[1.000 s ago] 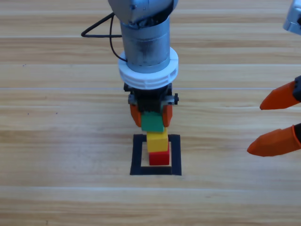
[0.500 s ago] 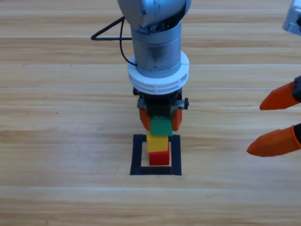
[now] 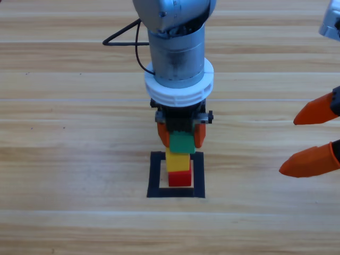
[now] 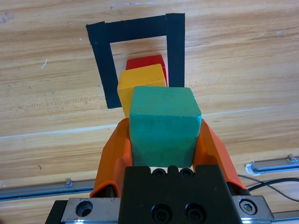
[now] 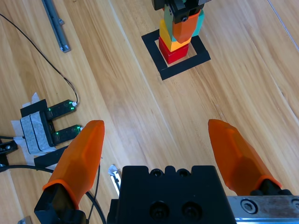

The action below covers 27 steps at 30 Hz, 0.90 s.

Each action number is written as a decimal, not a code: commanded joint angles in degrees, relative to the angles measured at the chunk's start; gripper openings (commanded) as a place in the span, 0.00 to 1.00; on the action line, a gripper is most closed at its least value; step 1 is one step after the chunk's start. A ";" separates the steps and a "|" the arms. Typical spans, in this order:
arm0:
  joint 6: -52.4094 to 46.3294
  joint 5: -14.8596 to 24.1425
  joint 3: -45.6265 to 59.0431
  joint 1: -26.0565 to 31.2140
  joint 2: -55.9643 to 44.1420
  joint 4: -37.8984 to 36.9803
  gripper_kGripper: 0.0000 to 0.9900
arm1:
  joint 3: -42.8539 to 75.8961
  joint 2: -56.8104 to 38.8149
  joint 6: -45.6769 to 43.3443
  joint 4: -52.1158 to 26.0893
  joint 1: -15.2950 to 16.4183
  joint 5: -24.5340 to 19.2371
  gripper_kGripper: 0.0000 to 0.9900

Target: Stack the blocks in the rectangular block: red at the bottom, yellow in the middle, green on top

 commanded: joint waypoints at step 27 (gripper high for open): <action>-4.51 1.90 2.22 0.02 3.08 0.44 0.00 | -0.09 3.30 -0.69 0.73 -1.49 0.77 0.99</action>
